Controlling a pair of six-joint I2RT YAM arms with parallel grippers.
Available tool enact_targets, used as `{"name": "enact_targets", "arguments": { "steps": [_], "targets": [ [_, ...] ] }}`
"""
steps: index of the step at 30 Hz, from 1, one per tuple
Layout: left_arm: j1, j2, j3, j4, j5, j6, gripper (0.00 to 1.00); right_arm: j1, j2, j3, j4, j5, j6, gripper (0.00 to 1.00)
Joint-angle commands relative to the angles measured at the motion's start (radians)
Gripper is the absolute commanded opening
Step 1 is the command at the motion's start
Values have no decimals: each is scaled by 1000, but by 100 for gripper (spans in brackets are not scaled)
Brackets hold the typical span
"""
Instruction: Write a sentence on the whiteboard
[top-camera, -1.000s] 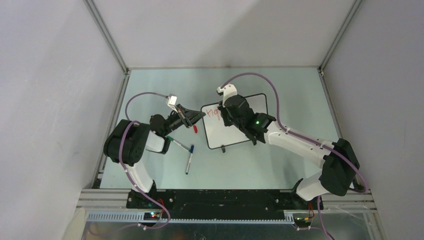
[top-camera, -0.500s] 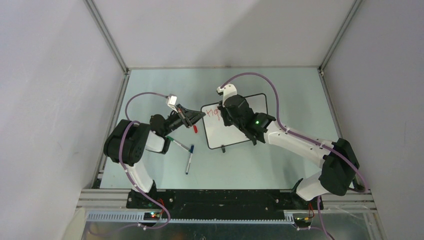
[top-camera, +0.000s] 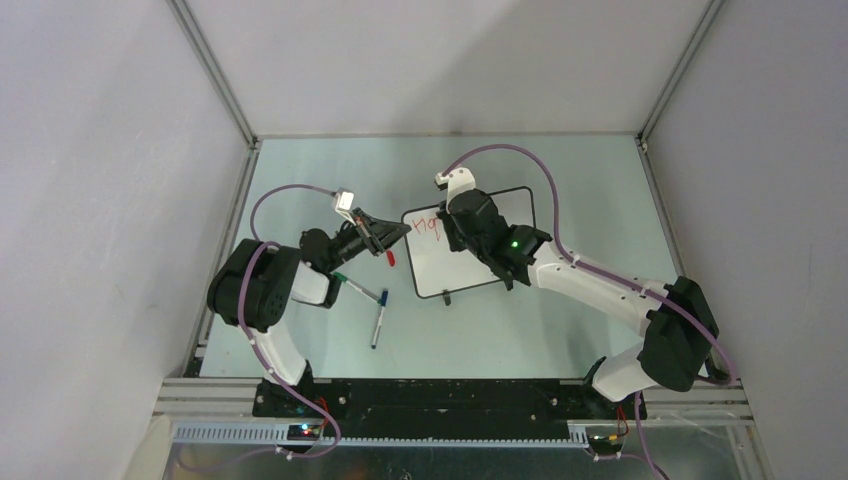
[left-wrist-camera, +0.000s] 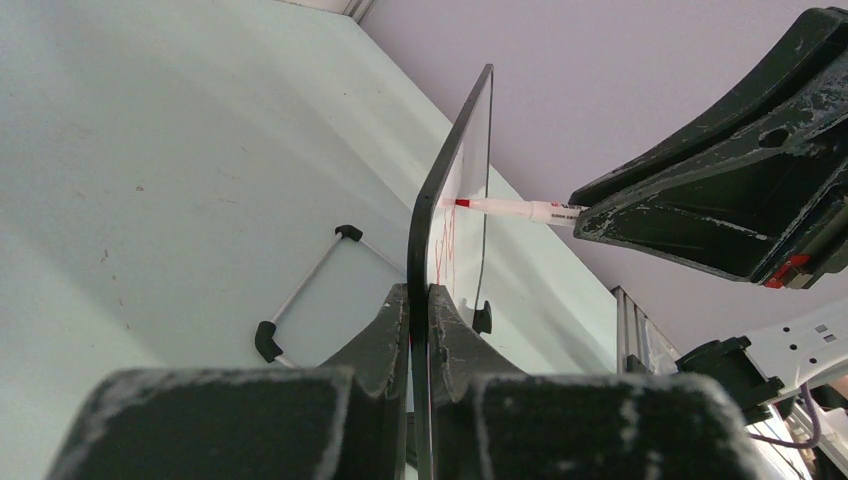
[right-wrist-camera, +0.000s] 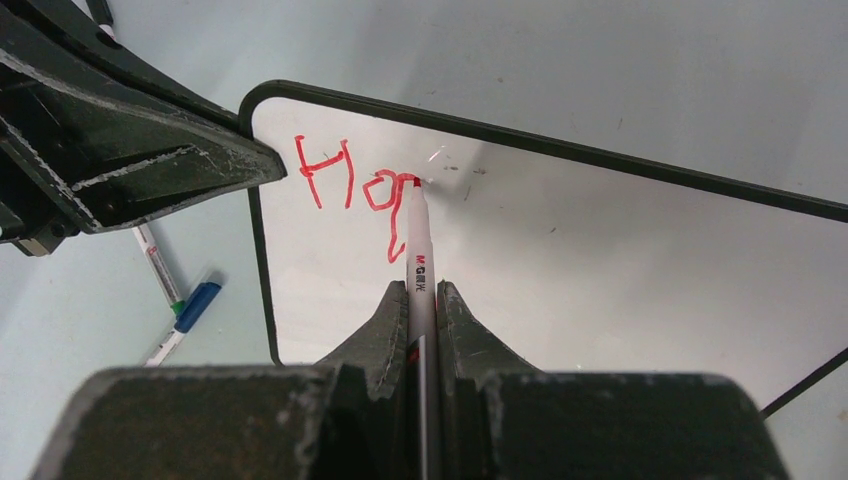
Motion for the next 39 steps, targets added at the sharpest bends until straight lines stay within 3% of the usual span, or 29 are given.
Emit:
{"name": "enact_targets", "arguments": {
  "steps": [1, 39],
  "targets": [
    [-13, -1, 18, 29, 21, 48, 0, -10, -2, 35, -34, 64, 11, 0],
    [-13, 4, 23, 29, 24, 44, 0, 30, -6, 2, -30, -6, 2, 0]
  ]
}}
